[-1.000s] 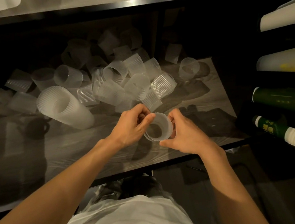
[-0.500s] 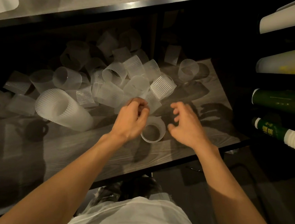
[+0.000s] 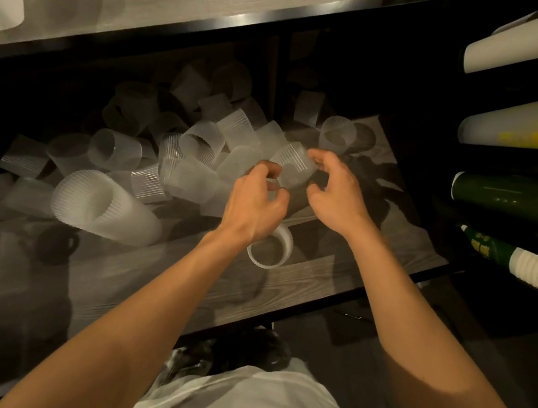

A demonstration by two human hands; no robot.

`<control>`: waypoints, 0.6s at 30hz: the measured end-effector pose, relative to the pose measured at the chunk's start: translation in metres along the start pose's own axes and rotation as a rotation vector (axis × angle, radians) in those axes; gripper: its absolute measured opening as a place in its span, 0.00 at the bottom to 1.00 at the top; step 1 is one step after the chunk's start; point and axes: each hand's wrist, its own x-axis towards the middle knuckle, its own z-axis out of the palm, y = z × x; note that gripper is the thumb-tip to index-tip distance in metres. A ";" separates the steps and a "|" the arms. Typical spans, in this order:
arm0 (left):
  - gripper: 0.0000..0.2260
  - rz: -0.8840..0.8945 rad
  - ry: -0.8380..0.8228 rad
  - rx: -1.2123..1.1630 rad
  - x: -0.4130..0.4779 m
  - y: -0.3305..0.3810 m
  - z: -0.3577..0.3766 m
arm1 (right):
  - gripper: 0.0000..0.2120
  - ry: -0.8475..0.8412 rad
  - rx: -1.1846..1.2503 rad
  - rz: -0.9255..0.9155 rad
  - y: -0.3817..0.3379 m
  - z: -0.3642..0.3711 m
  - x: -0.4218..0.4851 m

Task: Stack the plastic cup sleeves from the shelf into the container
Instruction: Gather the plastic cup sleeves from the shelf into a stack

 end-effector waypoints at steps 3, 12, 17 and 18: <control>0.19 -0.007 0.030 -0.033 -0.001 0.001 0.000 | 0.26 -0.026 0.066 -0.004 0.003 -0.004 -0.003; 0.17 0.001 0.058 -0.075 -0.003 0.003 -0.005 | 0.20 -0.007 0.217 0.041 0.018 -0.006 -0.012; 0.20 0.006 0.013 -0.057 -0.001 0.004 -0.002 | 0.19 -0.004 0.231 0.065 0.024 -0.004 -0.013; 0.20 0.008 0.005 -0.047 0.001 0.005 -0.001 | 0.19 0.000 0.229 0.075 0.023 -0.004 -0.012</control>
